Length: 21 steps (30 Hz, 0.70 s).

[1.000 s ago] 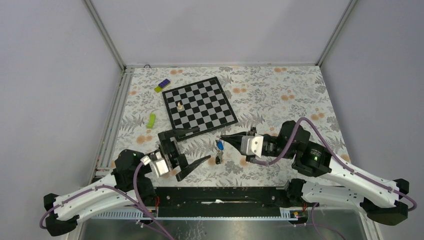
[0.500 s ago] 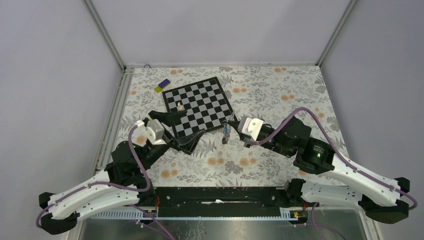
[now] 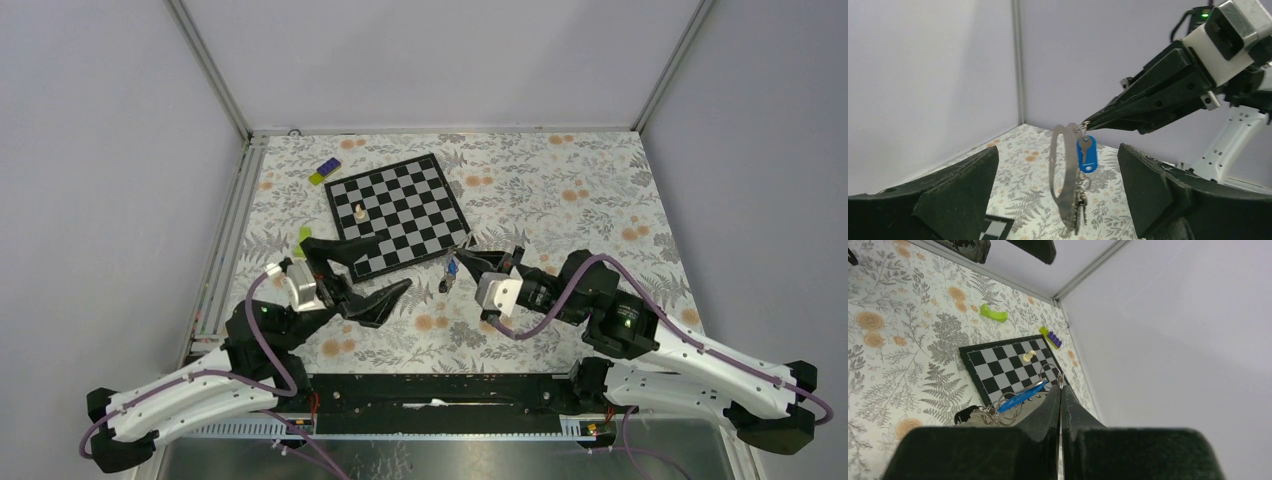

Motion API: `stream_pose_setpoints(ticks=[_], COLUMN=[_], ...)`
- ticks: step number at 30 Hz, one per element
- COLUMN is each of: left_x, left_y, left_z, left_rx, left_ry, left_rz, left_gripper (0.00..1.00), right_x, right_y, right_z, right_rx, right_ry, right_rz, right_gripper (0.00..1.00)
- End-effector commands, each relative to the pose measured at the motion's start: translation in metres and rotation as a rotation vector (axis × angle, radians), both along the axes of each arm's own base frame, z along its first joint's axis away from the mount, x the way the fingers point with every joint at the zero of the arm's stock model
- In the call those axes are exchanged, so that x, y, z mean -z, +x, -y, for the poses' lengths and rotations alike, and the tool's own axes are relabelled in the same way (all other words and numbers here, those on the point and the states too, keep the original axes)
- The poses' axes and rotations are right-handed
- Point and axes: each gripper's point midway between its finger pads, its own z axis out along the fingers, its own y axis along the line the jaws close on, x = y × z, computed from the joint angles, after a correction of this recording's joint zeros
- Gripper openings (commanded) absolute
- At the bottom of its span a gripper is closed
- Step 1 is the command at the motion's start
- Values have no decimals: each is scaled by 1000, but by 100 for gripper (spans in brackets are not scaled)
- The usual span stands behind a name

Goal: Remove the keys from the keyring

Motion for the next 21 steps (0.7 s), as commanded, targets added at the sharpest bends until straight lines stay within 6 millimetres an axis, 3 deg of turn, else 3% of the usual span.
stream_pose_setpoints(ticks=[1,4,12,21], left_x=[-22,-16,-9,-18], left_y=[-24,-25,-32,-31], left_z=[14,32,60,56], left_rx=[130,183,285,269], left_ry=[-46,6,51,9], left_rz=[142,129,132,154], left_gripper=[96,90,54,46], right_x=[-39,-41,-50,-40], right_y=[-15,-21,-21,-15], right_z=[-4,-6,-5,-10], right_rx=[-103,-147,-143,-133], right_ry=[36,22,12,-42], right_rz=[236,291,387,406], right_gripper=[0,0,0,0])
